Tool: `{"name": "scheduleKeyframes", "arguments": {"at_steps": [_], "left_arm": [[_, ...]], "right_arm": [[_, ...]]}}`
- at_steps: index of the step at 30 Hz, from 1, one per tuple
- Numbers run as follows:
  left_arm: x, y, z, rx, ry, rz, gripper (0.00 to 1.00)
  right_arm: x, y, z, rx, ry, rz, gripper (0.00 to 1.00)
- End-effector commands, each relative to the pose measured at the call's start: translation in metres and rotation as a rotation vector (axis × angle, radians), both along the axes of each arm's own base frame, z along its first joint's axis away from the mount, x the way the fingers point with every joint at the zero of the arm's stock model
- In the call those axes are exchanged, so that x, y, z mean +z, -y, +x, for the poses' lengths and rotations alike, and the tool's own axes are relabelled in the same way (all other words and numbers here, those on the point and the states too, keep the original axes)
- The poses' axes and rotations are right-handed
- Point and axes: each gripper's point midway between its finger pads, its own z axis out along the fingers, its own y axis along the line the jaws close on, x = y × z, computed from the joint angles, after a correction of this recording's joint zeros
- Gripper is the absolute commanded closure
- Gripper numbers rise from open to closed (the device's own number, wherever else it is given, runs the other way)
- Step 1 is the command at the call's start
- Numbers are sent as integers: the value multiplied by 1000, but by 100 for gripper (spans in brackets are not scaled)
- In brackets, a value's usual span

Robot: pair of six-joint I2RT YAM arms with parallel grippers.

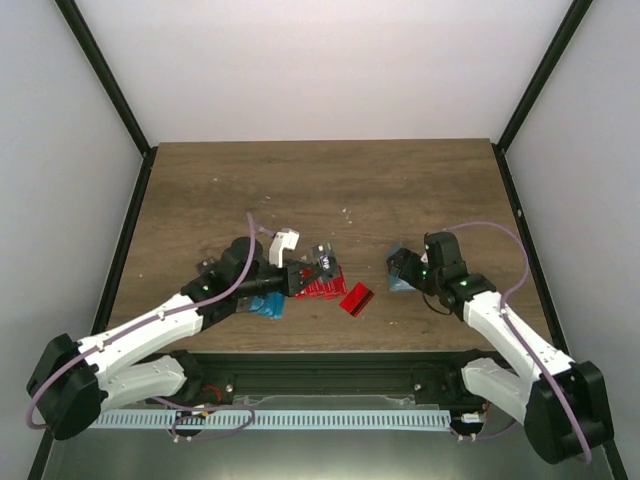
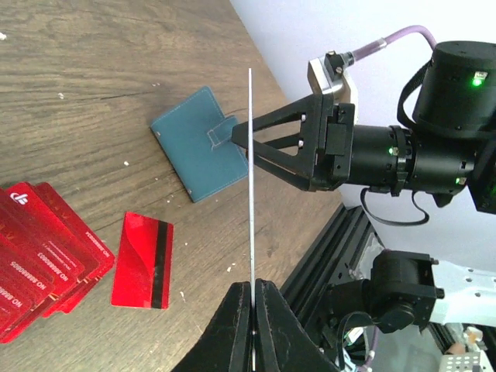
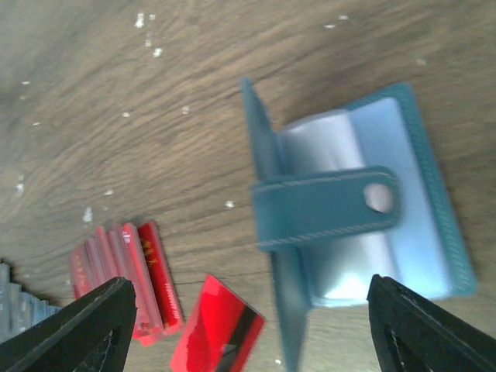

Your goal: Put the credit cards into the card holder

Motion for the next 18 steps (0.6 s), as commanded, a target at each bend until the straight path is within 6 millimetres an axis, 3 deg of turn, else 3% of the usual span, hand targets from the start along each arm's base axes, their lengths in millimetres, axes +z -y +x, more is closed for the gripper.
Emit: {"name": "scheduleKeyframes", "arguments": {"at_steps": [1,11,14,18], "left_arm": [[-7,-8,0,14,32,44,96],[-5,-4,9,18,62,72,96],[-3,-1,15,28,70,81,96],[1,5,25,33,78,90,96]], "right_arm": [[20,-26,18,140,118,75,18],[13,-62,18,299,122,219,24],[13,-67,17,330,131,241,26],[-2,-70,17,343,98,240,26]]}}
